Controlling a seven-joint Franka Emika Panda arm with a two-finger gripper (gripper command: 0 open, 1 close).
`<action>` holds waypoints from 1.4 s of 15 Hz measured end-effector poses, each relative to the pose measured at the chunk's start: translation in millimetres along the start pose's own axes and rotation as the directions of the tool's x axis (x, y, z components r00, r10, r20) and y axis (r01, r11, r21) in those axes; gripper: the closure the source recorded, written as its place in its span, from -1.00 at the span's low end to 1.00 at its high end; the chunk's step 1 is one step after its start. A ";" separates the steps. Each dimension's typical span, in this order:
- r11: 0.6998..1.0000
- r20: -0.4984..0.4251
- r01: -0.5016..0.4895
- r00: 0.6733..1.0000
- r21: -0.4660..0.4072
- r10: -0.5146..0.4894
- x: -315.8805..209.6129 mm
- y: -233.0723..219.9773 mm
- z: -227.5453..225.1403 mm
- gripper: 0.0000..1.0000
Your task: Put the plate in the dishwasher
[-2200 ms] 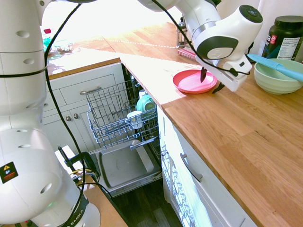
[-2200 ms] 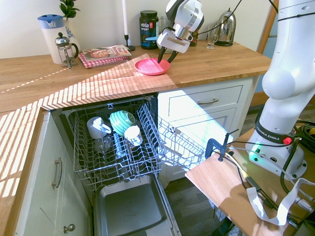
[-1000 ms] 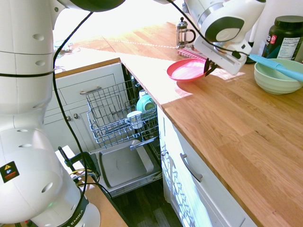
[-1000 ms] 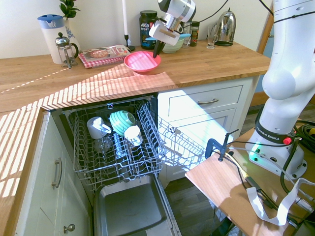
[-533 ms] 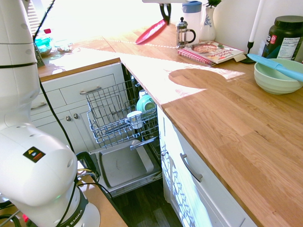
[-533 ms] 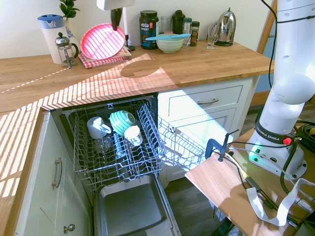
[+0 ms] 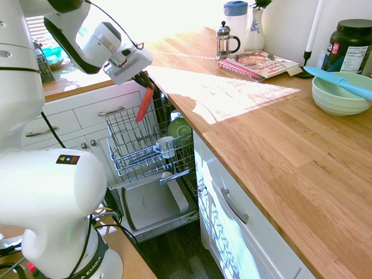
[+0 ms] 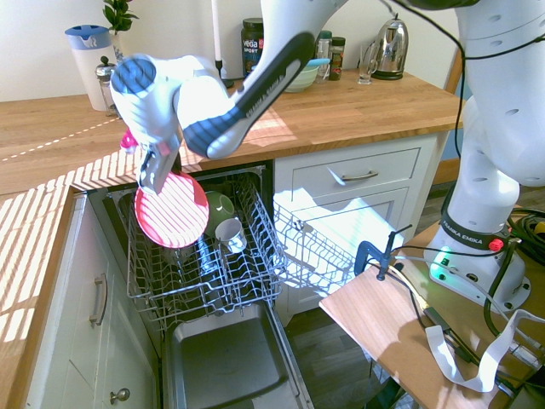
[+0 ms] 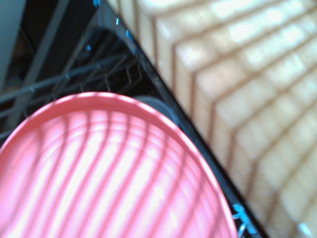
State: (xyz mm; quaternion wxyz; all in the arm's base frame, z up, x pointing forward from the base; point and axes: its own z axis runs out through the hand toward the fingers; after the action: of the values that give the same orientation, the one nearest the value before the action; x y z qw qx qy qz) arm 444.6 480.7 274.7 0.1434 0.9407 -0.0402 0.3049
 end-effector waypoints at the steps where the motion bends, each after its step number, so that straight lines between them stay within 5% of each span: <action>1: 0.998 -0.043 0.032 0.998 -0.047 -0.034 -10.8 -6.7 6.8 1.00; 7: 0.938 -0.254 0.127 0.943 -0.324 -0.215 -47.2 -55.2 -9.4 1.00; 12: 0.930 -0.191 0.207 0.943 -0.304 -0.273 -66.5 -108.7 12.0 1.00; 13: 0.929 -0.165 0.227 0.945 -0.291 -0.282 -68.9 -118.2 16.2 -1.00; 21: 0.922 0.184 0.333 0.936 -0.199 -0.299 -35.9 -125.4 57.4 -1.00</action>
State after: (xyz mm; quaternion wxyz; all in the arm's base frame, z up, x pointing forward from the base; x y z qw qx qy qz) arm 468.2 583.2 178.6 0.2940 0.9324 0.0671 0.1994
